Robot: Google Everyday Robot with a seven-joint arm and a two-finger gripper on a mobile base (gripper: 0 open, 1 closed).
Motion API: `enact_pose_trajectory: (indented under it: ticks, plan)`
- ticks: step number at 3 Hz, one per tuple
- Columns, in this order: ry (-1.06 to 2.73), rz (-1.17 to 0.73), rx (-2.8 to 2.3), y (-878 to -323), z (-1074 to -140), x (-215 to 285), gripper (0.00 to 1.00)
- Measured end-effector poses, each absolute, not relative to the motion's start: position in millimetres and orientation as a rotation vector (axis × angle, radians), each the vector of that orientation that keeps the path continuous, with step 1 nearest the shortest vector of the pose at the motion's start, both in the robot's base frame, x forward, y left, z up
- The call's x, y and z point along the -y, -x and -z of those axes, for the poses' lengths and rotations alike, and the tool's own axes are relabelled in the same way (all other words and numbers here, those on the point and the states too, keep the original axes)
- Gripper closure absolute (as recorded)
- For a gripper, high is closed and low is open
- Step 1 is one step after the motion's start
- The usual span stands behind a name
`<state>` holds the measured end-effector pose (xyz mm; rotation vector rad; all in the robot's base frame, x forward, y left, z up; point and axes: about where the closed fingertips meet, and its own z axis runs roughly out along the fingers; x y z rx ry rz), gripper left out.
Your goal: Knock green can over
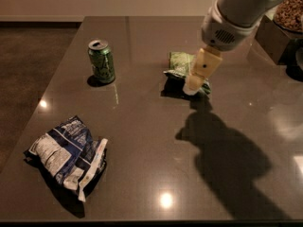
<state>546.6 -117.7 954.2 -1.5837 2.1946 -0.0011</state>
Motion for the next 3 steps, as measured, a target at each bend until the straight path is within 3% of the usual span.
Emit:
enact_pose_trajectory:
  ticks: [3]
  plan:
    - [1.467, -0.156, -2.015, -625, -944, -12, 0.0]
